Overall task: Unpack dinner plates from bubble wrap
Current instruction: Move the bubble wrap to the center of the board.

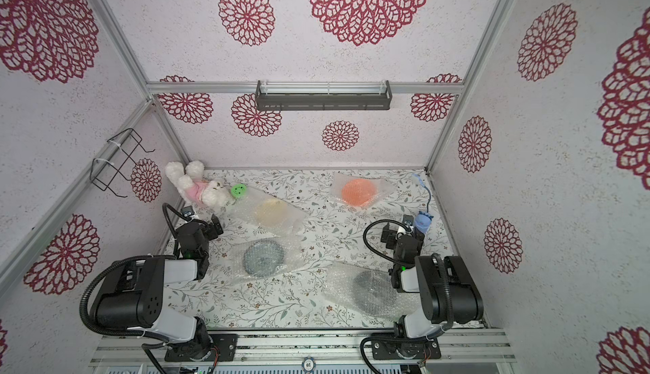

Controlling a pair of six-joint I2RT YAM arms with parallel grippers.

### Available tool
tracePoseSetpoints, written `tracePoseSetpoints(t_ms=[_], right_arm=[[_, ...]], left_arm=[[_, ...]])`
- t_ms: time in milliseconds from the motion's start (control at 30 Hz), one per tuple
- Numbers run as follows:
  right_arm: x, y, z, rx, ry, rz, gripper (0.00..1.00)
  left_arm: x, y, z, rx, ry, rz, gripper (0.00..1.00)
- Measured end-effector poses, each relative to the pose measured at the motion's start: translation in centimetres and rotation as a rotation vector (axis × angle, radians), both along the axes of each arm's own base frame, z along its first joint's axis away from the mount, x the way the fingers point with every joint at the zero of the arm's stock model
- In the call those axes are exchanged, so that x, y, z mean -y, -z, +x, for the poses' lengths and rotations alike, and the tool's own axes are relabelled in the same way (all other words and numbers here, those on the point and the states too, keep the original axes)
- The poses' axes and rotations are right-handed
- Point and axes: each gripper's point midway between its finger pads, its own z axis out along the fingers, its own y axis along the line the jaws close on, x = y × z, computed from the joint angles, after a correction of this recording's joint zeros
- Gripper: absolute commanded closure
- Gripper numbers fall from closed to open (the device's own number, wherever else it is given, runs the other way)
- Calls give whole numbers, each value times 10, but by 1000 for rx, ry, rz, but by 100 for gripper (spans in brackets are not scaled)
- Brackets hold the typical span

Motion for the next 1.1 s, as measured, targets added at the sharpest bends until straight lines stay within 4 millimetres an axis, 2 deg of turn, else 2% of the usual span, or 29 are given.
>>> tracePoseSetpoints(t_ms=[1100], right_arm=[[0,0,0,0,0,0,1]], left_arm=[[-2,0,-1,-1,-11,2,3]])
